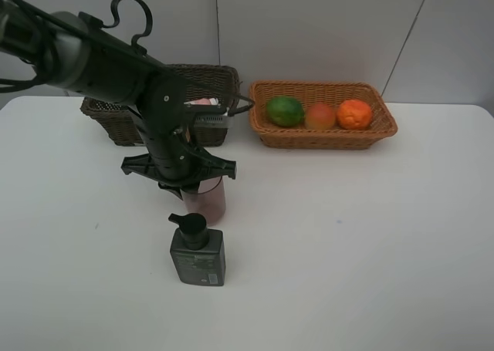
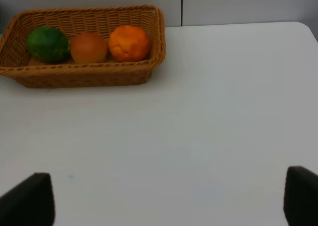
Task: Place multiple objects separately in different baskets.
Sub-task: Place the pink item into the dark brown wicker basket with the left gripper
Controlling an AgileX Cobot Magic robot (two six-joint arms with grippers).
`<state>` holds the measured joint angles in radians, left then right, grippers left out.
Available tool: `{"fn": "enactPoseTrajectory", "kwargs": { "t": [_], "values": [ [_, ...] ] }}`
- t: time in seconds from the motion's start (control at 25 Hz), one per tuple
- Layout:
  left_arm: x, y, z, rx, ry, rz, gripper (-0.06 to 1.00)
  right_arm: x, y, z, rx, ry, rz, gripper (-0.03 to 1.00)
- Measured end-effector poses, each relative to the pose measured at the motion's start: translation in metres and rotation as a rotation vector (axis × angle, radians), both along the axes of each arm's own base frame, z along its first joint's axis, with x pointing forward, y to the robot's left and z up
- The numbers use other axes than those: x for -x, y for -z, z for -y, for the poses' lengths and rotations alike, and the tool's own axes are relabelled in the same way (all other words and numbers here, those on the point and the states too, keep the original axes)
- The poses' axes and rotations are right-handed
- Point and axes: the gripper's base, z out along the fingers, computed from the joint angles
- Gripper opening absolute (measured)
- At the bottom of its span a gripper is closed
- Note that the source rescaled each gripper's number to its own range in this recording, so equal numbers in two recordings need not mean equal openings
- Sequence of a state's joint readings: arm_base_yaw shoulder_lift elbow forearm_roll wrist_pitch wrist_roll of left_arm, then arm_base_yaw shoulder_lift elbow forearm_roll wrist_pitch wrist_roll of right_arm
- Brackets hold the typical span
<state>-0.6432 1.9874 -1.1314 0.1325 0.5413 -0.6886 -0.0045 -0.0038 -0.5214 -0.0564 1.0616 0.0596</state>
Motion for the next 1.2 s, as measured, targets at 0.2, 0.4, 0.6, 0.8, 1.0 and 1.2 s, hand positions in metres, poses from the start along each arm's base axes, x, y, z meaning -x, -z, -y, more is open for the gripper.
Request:
{"fn": "enactPoseTrajectory", "kwargs": {
  "t": [0.2, 0.4, 0.6, 0.8, 1.0, 1.2],
  "values": [
    [0.003, -0.017, -0.003, 0.001, -0.009, 0.003, 0.0, 0.0, 0.0, 0.0, 0.0, 0.0, 0.0, 1.0],
    [-0.001, -0.05, -0.007, 0.04, -0.025, 0.062, 0.0, 0.0, 0.0, 0.0, 0.0, 0.0, 0.0, 1.0],
    [-0.009, -0.085, -0.015, 0.032, -0.002, 0.124, 0.0, 0.0, 0.0, 0.0, 0.0, 0.0, 0.0, 1.0],
    [-0.03, -0.121, -0.042, -0.017, 0.011, 0.215, 0.0, 0.0, 0.0, 0.0, 0.0, 0.0, 0.0, 1.0],
    [-0.059, -0.137, -0.082, -0.068, -0.027, 0.32, 0.0, 0.0, 0.0, 0.0, 0.0, 0.0, 0.0, 1.0],
    [-0.086, -0.144, -0.122, -0.082, -0.05, 0.479, 0.0, 0.0, 0.0, 0.0, 0.0, 0.0, 0.0, 1.0]
  ]
}}
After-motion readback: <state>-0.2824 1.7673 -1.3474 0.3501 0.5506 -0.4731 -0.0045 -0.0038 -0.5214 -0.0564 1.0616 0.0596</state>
